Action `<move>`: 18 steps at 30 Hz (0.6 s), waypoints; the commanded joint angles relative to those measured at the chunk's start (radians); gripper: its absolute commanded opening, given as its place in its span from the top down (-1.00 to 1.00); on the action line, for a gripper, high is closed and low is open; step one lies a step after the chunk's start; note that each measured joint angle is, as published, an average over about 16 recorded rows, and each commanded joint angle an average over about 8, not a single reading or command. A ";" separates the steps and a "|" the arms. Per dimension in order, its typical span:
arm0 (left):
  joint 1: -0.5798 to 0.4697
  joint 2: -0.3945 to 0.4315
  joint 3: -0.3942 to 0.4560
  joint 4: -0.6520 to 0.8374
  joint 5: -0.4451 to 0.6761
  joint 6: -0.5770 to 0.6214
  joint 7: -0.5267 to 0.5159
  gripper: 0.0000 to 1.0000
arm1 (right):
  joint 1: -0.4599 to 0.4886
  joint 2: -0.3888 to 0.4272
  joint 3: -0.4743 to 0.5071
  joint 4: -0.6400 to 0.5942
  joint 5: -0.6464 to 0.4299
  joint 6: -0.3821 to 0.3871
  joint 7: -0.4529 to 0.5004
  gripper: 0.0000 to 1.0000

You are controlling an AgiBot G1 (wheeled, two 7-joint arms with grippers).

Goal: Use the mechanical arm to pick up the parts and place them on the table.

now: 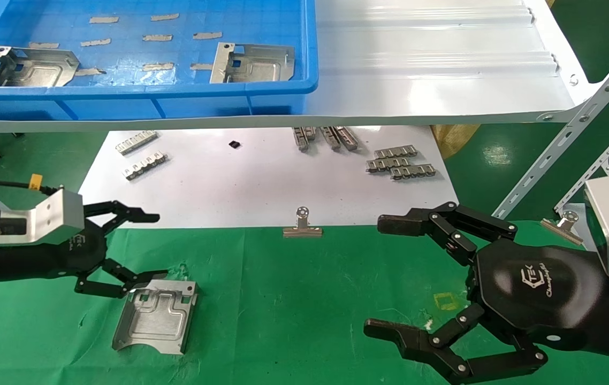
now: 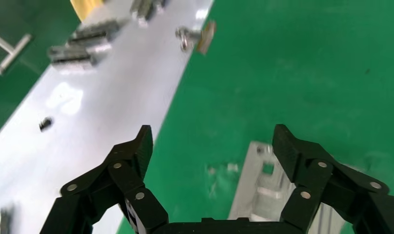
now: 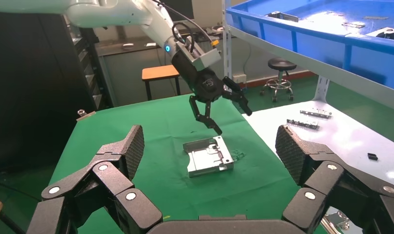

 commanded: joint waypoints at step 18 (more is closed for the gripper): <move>0.216 -0.079 -0.205 -0.384 -0.116 -0.029 -0.262 -1.00 | 0.000 0.000 0.000 0.000 0.000 0.000 0.000 -1.00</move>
